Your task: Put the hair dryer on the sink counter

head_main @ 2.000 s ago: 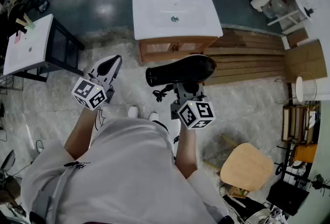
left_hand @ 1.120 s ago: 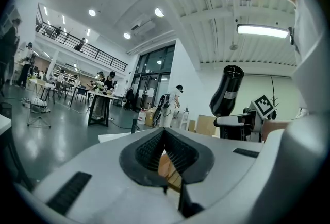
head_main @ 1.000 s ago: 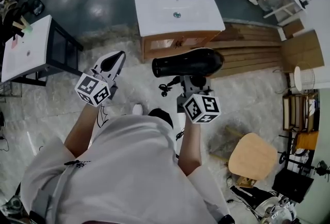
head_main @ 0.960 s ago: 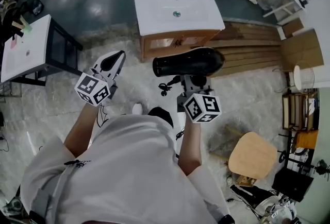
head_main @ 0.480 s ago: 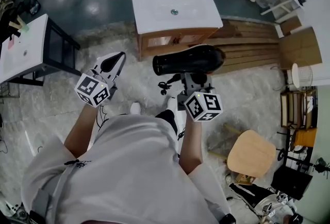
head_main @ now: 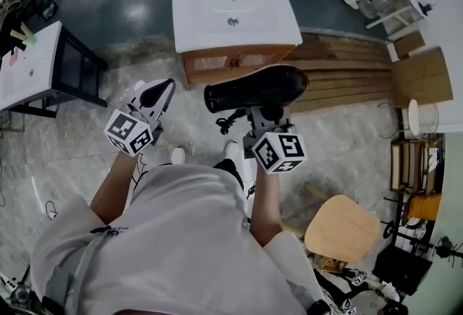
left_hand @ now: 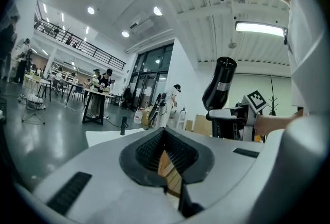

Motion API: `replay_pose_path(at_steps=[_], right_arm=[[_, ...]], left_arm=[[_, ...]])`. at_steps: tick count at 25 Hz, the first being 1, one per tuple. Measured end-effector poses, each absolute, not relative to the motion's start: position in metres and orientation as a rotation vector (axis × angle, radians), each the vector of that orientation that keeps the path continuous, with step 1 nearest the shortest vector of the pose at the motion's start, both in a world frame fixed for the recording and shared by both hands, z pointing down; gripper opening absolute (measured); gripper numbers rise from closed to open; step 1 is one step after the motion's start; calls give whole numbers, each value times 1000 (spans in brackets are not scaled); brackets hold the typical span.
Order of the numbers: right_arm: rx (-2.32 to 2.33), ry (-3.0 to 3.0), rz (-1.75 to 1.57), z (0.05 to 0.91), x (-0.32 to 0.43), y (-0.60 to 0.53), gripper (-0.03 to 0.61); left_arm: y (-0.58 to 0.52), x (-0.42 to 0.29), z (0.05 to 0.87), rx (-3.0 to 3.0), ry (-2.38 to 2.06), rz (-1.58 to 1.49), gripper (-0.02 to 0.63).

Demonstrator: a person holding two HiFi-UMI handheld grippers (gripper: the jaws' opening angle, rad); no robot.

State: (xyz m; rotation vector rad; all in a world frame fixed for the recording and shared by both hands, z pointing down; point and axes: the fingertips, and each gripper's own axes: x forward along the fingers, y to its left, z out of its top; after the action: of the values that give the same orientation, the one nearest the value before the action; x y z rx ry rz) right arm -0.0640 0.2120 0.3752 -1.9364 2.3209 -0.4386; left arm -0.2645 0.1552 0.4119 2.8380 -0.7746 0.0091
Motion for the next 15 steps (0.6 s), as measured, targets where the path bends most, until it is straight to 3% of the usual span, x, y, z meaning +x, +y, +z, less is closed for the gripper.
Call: replay_pose_path(at_steps=[15], right_arm=[[-1852, 2392, -451, 382, 61, 201, 176]], left_arm=[[155, -134, 411, 2814, -867, 22, 3]])
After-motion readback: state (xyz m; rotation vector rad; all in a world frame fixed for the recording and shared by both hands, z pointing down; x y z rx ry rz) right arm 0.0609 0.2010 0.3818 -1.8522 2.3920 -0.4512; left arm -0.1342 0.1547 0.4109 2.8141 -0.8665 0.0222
